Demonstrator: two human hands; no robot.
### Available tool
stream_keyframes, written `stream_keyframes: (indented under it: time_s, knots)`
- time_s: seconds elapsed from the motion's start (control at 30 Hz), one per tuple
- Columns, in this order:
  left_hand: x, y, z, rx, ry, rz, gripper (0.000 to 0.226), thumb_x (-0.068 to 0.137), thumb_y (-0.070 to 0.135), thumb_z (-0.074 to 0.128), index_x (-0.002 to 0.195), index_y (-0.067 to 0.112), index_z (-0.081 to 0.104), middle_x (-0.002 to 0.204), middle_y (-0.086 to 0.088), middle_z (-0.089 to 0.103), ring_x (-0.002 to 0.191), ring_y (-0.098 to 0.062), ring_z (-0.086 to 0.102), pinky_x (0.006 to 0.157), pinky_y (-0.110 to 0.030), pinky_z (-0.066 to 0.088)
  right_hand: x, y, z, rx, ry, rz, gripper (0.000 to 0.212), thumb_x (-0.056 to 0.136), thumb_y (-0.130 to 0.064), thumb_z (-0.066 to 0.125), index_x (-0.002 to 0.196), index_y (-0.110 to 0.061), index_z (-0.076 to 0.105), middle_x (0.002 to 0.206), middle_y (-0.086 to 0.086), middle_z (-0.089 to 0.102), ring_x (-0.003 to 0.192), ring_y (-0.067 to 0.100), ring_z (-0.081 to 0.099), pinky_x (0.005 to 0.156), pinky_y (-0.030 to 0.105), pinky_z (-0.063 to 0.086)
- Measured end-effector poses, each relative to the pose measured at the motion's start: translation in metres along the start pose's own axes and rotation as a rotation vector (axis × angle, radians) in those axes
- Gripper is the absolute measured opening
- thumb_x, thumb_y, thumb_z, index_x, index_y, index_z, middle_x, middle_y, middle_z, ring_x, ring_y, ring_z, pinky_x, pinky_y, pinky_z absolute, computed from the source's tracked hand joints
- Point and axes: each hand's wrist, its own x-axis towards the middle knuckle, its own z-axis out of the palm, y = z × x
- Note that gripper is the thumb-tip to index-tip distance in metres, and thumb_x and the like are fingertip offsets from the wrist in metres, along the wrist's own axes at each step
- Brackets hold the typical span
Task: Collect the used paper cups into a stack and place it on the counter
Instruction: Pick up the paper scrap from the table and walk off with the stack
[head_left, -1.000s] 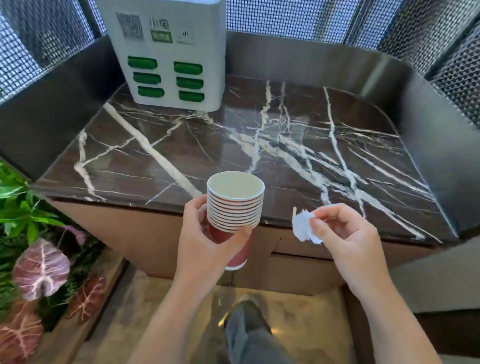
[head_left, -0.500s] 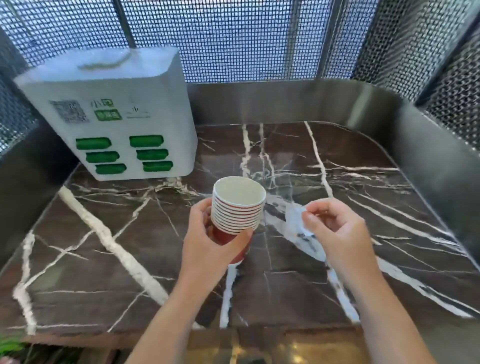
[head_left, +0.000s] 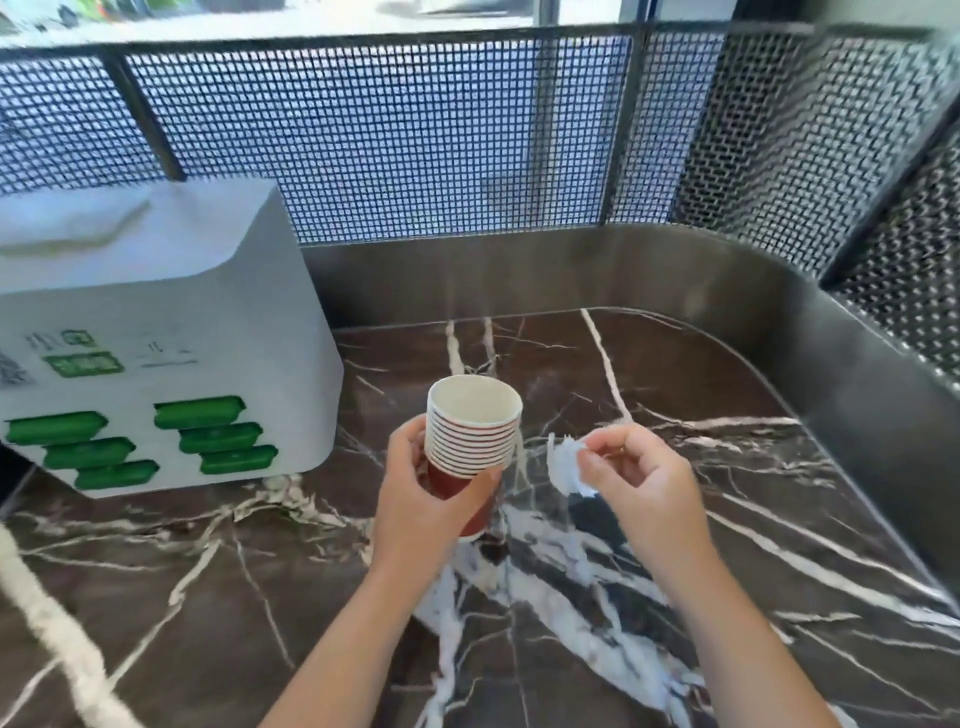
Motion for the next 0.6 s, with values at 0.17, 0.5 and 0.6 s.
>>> stream_keyframes:
  time_s: [0.17,0.5,0.6]
  knots:
    - [0.045,-0.01,0.009,-0.02,0.057,-0.01,0.078,0.051,0.061,0.073,0.117,0.046,0.036,0.106,0.04,0.046,0.097,0.025,0.045,0.065,0.002,0.042,0.037,0.01,0.015,-0.032,-0.012,-0.034,0.021,0.081,-0.007,0.064,0.071,-0.025,0.061,0.063,-0.01,0.06,0.058,-0.003,0.051,0.054,0.007,0.039]
    - [0.111,-0.037,0.03,-0.075,0.172,0.035,0.069,0.063,0.028,0.085,0.111,0.046,0.039,0.109,0.031,0.049,0.1,0.022,0.048,0.075,0.002,0.04,0.106,0.028,0.039,-0.035,0.037,-0.046,0.02,0.081,-0.007,0.062,0.073,-0.025,0.062,0.068,-0.009,0.062,0.063,0.0,0.055,0.058,0.008,0.043]
    - [0.125,-0.042,0.037,-0.093,0.196,0.046,0.068,0.061,0.027,0.086,0.106,0.05,0.041,0.111,0.03,0.051,0.102,0.019,0.049,0.079,-0.001,0.042,0.119,0.032,0.043,-0.03,0.059,-0.051,0.022,0.08,-0.005,0.062,0.072,-0.026,0.061,0.067,-0.011,0.062,0.062,-0.003,0.055,0.058,0.006,0.042]
